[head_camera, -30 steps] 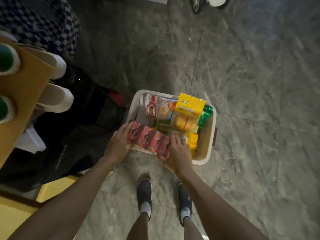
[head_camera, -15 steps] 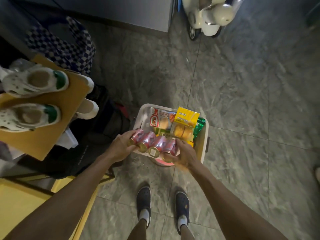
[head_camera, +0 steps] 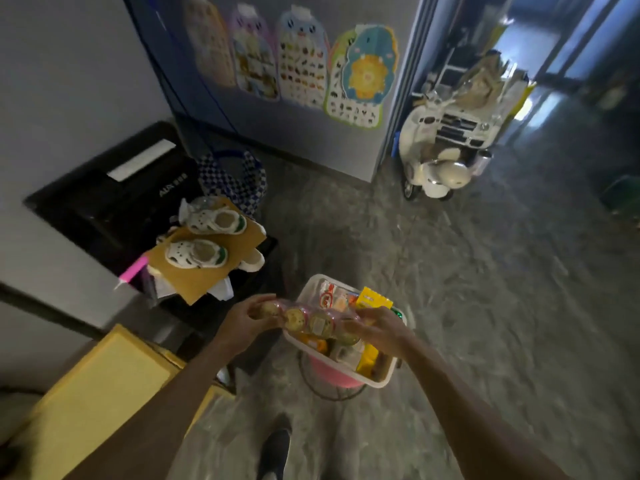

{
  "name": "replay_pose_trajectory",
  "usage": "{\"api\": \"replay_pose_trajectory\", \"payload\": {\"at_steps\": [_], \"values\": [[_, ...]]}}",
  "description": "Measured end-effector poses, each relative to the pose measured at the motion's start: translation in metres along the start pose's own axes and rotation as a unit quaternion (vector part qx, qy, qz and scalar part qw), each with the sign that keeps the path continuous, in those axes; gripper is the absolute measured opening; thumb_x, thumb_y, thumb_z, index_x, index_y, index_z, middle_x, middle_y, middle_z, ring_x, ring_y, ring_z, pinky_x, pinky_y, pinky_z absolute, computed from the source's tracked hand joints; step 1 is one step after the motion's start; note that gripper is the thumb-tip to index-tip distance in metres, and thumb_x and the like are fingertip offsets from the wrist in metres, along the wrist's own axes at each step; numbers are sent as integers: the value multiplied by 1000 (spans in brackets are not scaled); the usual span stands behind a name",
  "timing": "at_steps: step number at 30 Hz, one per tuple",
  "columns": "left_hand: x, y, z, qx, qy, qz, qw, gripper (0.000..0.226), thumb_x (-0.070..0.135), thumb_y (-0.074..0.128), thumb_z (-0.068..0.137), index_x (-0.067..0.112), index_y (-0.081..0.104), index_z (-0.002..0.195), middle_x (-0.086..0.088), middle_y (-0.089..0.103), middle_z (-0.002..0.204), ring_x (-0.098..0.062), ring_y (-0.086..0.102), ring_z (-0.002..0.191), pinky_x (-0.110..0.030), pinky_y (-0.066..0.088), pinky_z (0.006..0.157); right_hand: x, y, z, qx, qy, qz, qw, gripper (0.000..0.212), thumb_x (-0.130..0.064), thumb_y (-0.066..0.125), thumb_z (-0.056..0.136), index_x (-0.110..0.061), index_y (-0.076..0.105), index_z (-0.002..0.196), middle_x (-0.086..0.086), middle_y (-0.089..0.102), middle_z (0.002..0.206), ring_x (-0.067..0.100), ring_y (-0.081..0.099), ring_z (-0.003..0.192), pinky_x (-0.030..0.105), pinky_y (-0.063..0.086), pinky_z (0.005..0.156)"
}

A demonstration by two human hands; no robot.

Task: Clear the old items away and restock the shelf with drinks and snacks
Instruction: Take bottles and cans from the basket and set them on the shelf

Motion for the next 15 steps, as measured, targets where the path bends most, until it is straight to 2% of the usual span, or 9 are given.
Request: {"api": "replay_pose_trajectory", "payload": {"at_steps": [3,5,6,8,10,11,13,15], "values": [[2,-19,-56,71,0,-48,996,73,55,98,64,31,74,128,-4,77,119,-24,75,112,-50,64,92,-28,7,-6,-44,-46,-58,996,56,-80,64,83,-27,78,90,-7,73,85,13,71,83,43,58,78],[4,-32,-94,118,-2,-56,991,61,43,91,78,21,72,132,-8,77,119,-24,76,108,-49,64,92,-53,20,-9,-75,-85,-90,989,59,-82,56,80,-29,78,92,-7,74,86,10,70,83,45,61,82],[2,-42,-113,147,-9,-61,987,49,34,86,86,19,72,131,-11,76,120,-25,77,106,-50,64,91,-71,27,-15,-91,-96,-104,986,60,-83,56,79,-29,79,94,-8,74,86,10,70,81,40,61,79],[-8,-64,-147,204,-23,-61,977,28,15,74,98,21,76,126,-12,76,120,-24,76,105,-50,65,90,-107,45,-25,-113,-117,-106,981,58,-76,64,84,-21,79,93,-4,71,80,13,69,73,31,53,66],[-18,-86,-181,257,-40,-58,964,28,8,65,103,26,80,117,-7,78,113,-23,77,101,-49,65,88,-136,68,-27,-132,-129,-105,977,50,-62,70,93,-14,80,104,6,75,88,13,72,72,24,52,62],[-23,-97,-198,286,-50,-73,954,29,7,62,104,26,81,114,-7,79,109,-24,78,97,-49,65,87,-151,82,-28,-152,-137,-98,974,48,-58,71,95,-13,80,108,7,77,93,13,73,72,24,56,63],[-35,-116,-231,339,-67,-109,932,29,7,60,106,25,82,110,-8,80,105,-27,79,91,-50,66,84,-182,111,-30,-194,-153,-88,965,45,-55,73,95,-14,79,111,5,80,87,18,77,72,31,65,71],[-48,-134,-260,379,-75,-141,912,24,11,62,106,23,82,111,-10,80,106,-27,79,91,-49,66,81,-212,140,-28,-232,-174,-93,953,43,-53,75,94,-17,79,116,5,81,83,25,80,76,38,68,74]]}}
Point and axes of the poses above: each hand's wrist, its own z-axis towards the middle knuckle, its own y-axis out of the palm, x = y × z, the point moved 3 cm from there along z, towards the middle knuckle
